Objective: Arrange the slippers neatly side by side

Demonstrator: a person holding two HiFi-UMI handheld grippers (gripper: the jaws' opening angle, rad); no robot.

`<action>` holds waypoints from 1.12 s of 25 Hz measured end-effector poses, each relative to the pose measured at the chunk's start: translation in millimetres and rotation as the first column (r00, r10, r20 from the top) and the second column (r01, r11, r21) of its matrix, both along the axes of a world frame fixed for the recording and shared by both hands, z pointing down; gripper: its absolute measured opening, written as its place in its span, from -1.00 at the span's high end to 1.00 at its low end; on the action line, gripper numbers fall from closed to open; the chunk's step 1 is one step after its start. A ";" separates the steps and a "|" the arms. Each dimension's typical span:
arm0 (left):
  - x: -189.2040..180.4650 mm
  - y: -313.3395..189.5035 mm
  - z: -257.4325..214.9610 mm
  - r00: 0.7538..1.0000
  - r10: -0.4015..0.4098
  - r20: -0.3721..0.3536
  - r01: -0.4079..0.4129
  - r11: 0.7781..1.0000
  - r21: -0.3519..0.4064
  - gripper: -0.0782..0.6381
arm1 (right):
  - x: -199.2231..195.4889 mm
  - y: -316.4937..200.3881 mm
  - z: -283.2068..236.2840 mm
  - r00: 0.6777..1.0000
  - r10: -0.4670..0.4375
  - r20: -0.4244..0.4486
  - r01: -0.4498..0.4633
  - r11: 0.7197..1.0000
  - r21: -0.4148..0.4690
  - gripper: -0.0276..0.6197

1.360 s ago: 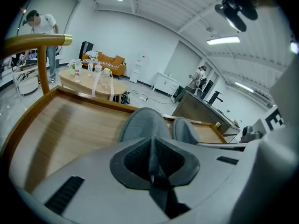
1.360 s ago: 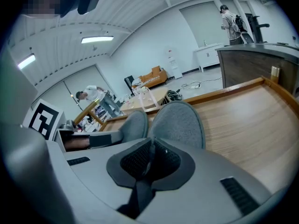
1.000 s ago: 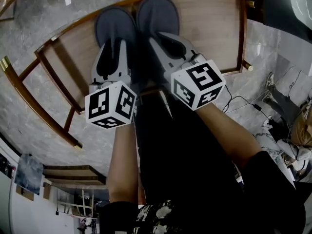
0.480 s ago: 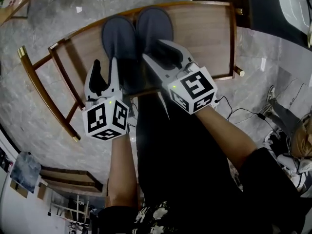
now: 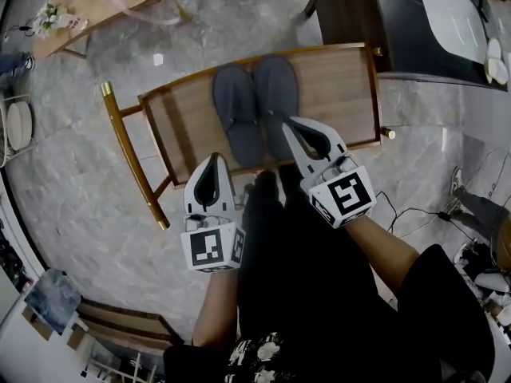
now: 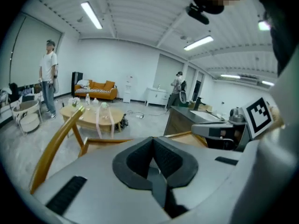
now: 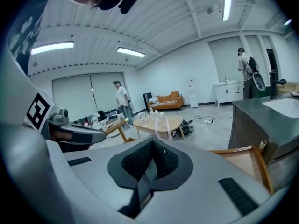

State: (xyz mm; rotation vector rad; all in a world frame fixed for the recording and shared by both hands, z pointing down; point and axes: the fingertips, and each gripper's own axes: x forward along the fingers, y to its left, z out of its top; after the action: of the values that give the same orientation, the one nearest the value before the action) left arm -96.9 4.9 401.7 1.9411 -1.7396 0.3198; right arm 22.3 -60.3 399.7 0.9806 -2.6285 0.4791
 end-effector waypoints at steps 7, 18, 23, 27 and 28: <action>-29.0 7.9 -103.3 0.995 0.023 0.101 -0.046 0.971 0.234 0.78 | 8.5 25.1 -86.2 0.993 0.076 0.085 -0.084 0.992 0.096 0.92; -47.6 30.2 -235.2 0.981 -0.046 0.189 -0.057 0.862 0.503 0.78 | 27.7 41.3 -210.5 0.979 0.159 0.127 -0.198 0.893 0.405 0.92; -51.6 41.0 -258.5 0.972 -0.101 0.211 -0.036 0.826 0.562 0.77 | 23.8 51.2 -230.1 0.983 0.145 0.116 -0.181 0.884 0.432 0.92; -43.0 42.6 -254.1 0.972 -0.090 0.218 -0.049 0.827 0.560 0.77 | 20.7 59.0 -234.1 0.981 0.145 0.129 -0.188 0.877 0.442 0.92; -41.3 42.0 -252.4 0.972 -0.086 0.217 -0.050 0.831 0.555 0.78 | 20.4 60.4 -232.9 0.980 0.148 0.132 -0.192 0.877 0.440 0.92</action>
State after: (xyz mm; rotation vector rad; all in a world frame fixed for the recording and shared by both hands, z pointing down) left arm -138.2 47.0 149.4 2.3633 -2.1890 0.0219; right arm 42.7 0.1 166.8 1.3655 -2.8157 -0.0673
